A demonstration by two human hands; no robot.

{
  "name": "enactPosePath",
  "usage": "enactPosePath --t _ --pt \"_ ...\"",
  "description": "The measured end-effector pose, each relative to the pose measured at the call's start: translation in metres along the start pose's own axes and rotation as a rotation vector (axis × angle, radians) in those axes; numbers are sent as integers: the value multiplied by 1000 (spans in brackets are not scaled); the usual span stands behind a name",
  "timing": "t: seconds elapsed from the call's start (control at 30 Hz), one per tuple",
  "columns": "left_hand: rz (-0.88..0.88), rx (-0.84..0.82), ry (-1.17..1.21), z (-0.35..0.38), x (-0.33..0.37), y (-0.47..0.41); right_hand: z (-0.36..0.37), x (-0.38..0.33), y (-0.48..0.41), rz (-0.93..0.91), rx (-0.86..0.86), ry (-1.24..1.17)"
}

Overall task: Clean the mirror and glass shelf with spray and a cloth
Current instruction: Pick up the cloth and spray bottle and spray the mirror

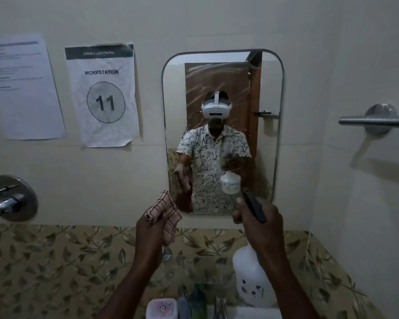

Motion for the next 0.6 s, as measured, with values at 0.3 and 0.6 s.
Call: enactPosePath --t 0.3,0.6 --pt "6 36 -83 0 27 -23 60 -93 -27 -186 -115 -12" --pt "3 6 -12 1 41 -26 77 -132 -44 -107 -78 35"
Point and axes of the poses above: each hand's wrist, its own y-axis away from the middle knuckle, its own z-axis out of the palm, x = y × z, the point moved 6 cm from there along -y, towards the middle knuckle, and after that the axes turned 5 degrees about -x, right-handed, at the moved point
